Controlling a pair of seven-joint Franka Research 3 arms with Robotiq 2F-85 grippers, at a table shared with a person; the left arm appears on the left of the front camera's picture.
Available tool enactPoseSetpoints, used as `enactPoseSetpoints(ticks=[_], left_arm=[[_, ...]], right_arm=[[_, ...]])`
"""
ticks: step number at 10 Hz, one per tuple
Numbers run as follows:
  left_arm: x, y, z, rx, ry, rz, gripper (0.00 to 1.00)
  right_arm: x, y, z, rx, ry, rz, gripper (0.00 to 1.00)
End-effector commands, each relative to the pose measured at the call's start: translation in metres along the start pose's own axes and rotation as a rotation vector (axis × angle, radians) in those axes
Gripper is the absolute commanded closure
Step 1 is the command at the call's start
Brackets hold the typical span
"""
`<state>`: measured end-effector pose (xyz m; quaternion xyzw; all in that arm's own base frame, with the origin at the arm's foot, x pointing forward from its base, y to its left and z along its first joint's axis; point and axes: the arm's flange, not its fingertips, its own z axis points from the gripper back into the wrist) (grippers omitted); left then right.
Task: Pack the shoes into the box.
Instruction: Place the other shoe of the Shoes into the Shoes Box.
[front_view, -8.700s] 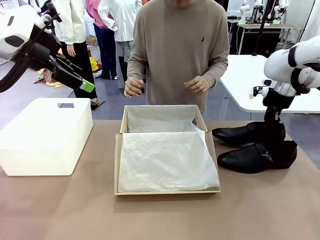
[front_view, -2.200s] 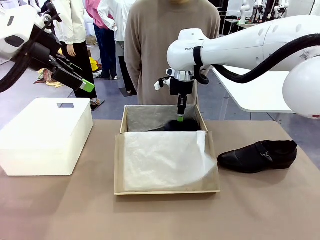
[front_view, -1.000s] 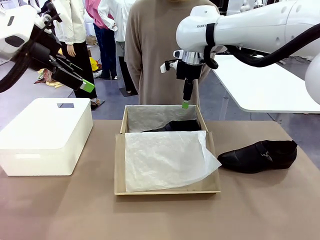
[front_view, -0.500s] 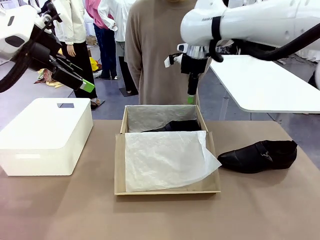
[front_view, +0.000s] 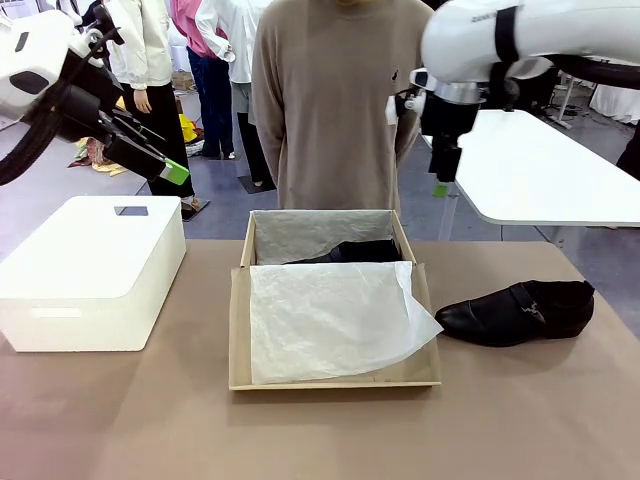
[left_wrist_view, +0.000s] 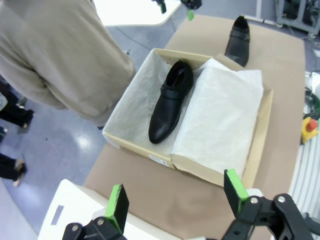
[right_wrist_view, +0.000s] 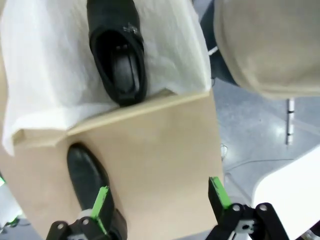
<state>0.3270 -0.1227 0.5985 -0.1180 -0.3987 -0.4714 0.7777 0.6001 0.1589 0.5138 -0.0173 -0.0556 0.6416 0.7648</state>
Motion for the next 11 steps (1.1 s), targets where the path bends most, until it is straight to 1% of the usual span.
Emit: enactPoseSetpoints(ticks=[1,3,5,6,8,9,11], left_arm=[[-0.001,0.0,0.001,-0.007,-0.007,0.001,0.0],[-0.001,0.0,0.001,-0.007,-0.007,0.001,0.0],[-0.001,0.0,0.001,-0.007,-0.007,0.001,0.0],[-0.001,0.0,0.001,-0.007,-0.007,0.001,0.0],[-0.001,0.0,0.001,-0.007,-0.007,0.001,0.0],[-0.001,0.0,0.001,-0.007,-0.007,0.001,0.0],[-0.001,0.0,0.001,-0.007,-0.007,0.001,0.0]], right_arm=[[-0.045,0.025,-0.011,-0.038,0.001,0.033,0.0],[-0.079,0.027,-0.019,-0.04,0.026,0.018,0.0],[-0.101,0.026,-0.029,-0.024,0.03,-0.001,0.0],[-0.106,0.024,-0.034,-0.011,0.026,-0.005,0.0],[-0.1,0.019,-0.039,0.012,0.023,-0.025,0.0],[-0.106,0.021,-0.035,0.01,0.049,-0.035,0.0],[-0.106,0.021,-0.035,0.01,0.049,-0.035,0.0]])
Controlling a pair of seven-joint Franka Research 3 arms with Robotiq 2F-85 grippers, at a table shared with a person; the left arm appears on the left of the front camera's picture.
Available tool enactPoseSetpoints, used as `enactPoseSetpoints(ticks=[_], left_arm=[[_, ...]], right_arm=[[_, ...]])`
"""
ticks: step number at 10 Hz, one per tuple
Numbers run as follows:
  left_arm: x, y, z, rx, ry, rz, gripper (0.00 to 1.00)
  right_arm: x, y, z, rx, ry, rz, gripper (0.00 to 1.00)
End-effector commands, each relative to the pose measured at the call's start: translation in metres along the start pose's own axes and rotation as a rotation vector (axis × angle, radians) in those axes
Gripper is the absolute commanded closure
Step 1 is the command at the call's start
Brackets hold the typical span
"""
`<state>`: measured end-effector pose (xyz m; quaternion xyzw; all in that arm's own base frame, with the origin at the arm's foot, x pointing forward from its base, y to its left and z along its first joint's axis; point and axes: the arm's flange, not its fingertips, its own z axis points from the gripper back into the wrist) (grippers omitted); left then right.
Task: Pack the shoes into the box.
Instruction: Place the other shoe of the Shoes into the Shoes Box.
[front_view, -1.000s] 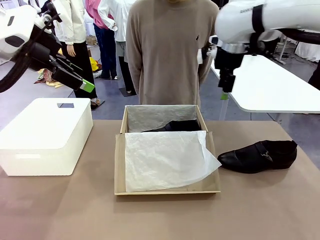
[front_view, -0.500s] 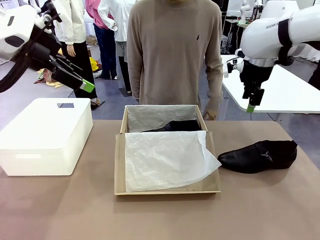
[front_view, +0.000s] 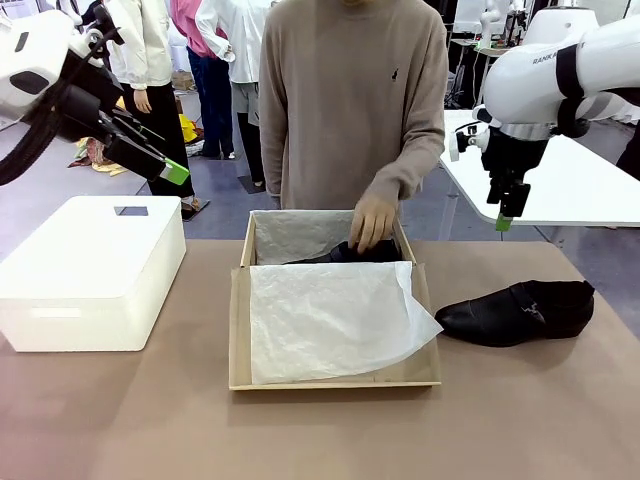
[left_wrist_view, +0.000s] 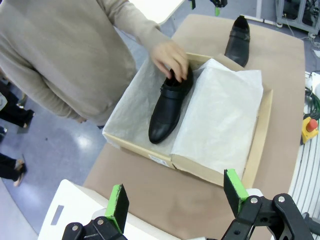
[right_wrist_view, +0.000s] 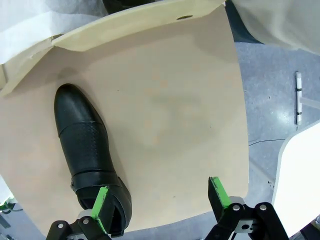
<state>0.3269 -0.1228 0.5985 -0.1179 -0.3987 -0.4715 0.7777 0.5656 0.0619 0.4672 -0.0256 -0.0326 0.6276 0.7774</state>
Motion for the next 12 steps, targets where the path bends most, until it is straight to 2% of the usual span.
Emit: enactPoseSetpoints(ticks=[1,5,12], left_arm=[[-0.001,0.0,0.001,-0.008,-0.007,0.001,0.0],[-0.001,0.0,0.001,-0.008,-0.007,0.001,0.0],[-0.001,0.0,0.001,-0.008,-0.007,0.001,0.0]], right_arm=[[-0.002,0.0,0.003,-0.006,0.002,0.0,0.0],[0.0,0.0,0.0,-0.001,0.0,0.0,0.0],[-0.079,0.014,-0.034,-0.017,0.0,-0.017,0.0]])
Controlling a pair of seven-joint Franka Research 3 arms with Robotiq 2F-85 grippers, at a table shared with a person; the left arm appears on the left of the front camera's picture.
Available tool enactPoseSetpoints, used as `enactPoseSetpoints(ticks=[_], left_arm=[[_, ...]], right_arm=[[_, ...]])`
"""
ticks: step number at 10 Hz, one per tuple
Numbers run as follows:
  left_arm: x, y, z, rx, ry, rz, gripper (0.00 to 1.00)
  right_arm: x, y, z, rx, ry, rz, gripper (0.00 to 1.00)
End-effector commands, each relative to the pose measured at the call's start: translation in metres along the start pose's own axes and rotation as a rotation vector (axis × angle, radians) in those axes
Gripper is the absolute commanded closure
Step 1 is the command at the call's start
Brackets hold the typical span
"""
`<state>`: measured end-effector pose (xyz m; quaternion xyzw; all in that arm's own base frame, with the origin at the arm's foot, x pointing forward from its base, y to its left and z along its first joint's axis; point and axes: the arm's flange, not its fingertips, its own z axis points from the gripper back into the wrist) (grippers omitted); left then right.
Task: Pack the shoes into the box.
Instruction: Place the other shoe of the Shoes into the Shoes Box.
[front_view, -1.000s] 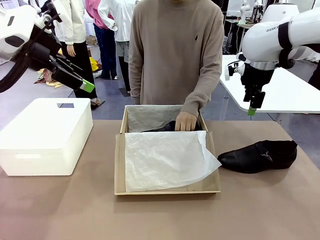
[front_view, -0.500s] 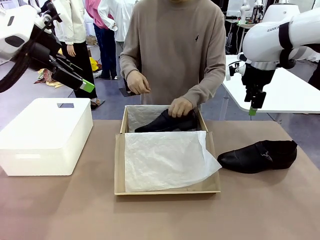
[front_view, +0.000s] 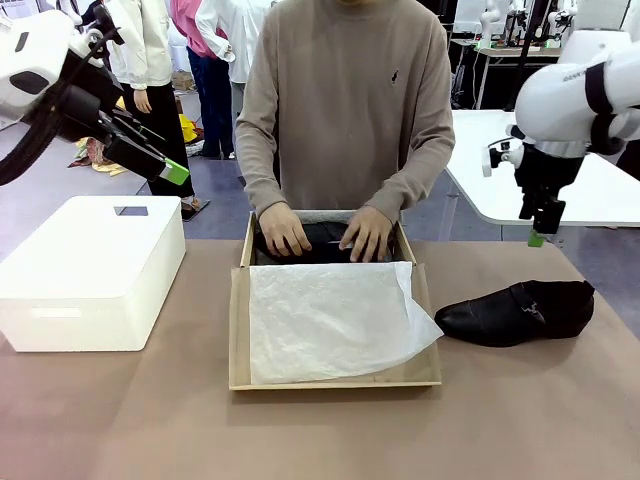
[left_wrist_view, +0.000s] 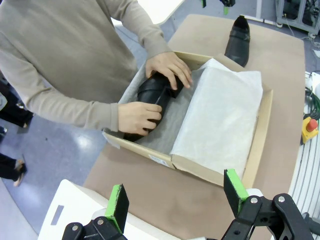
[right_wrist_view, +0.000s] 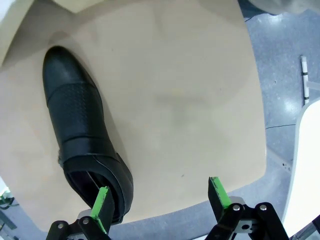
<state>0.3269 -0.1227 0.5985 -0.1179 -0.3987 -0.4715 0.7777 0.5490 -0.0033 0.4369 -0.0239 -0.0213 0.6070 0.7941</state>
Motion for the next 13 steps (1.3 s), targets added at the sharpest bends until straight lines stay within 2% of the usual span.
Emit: enactPoseSetpoints(ticks=[1,6,13], left_arm=[[-0.001,0.0,0.001,-0.008,-0.007,0.001,0.0],[-0.001,0.0,0.001,-0.008,-0.007,0.001,0.0],[-0.001,0.0,0.001,-0.008,-0.007,0.001,0.0]], right_arm=[[-0.023,0.01,-0.011,-0.017,-0.021,0.028,0.0],[-0.047,0.013,-0.037,0.003,-0.015,0.019,0.0],[-0.041,0.01,-0.036,0.022,0.005,-0.011,0.0]])
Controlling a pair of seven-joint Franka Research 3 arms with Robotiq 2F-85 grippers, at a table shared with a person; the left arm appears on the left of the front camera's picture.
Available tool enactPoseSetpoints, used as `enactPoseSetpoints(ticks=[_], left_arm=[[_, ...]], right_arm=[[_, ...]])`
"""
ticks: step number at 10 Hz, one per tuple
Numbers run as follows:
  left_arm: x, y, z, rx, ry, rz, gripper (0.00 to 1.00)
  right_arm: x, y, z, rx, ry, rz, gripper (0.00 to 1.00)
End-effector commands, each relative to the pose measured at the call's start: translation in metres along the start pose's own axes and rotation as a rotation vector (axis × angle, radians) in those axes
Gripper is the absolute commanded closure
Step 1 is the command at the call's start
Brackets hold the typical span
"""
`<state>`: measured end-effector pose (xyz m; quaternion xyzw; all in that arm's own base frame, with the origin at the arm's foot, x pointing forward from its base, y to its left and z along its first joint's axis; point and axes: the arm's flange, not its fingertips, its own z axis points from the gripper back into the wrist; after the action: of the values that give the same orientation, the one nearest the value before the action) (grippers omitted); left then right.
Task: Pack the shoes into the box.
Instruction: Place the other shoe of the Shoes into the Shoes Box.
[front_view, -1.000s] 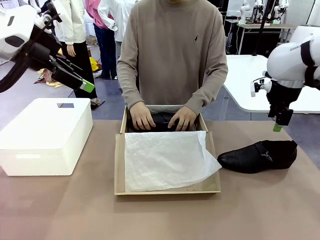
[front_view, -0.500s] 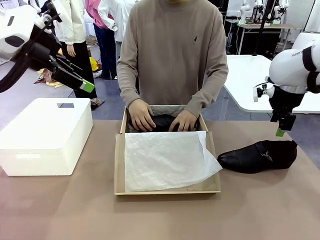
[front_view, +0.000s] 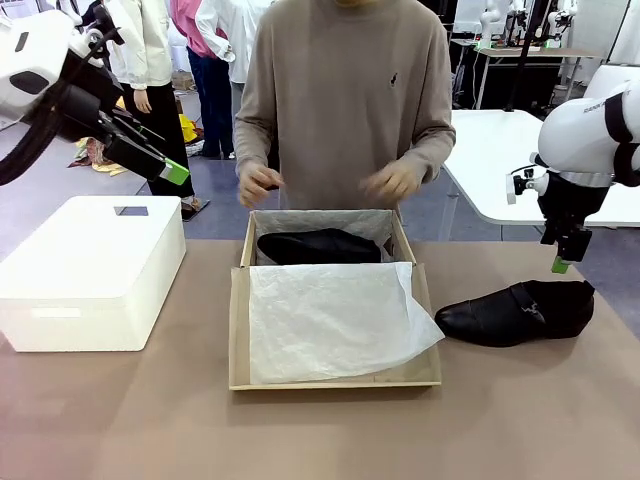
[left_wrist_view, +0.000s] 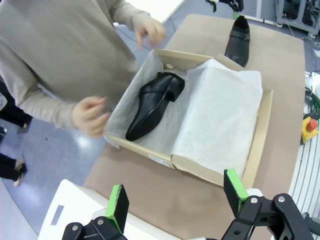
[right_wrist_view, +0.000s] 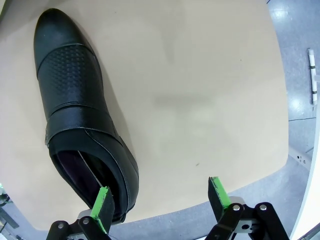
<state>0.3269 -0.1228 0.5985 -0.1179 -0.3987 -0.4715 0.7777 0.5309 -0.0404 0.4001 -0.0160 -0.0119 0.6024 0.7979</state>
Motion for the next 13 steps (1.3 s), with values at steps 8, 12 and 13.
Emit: enactPoseSetpoints(ticks=[8,12,13], left_arm=[[-0.001,0.0,0.001,-0.008,-0.007,0.001,0.0],[-0.001,0.0,0.001,-0.008,-0.007,0.001,0.0],[-0.001,0.0,0.001,-0.008,-0.007,0.001,0.0]], right_arm=[[-0.014,0.005,-0.026,0.049,-0.004,0.017,0.0],[-0.012,0.006,-0.038,0.063,-0.024,0.038,0.0],[-0.011,0.007,-0.041,0.056,-0.031,0.049,0.0]])
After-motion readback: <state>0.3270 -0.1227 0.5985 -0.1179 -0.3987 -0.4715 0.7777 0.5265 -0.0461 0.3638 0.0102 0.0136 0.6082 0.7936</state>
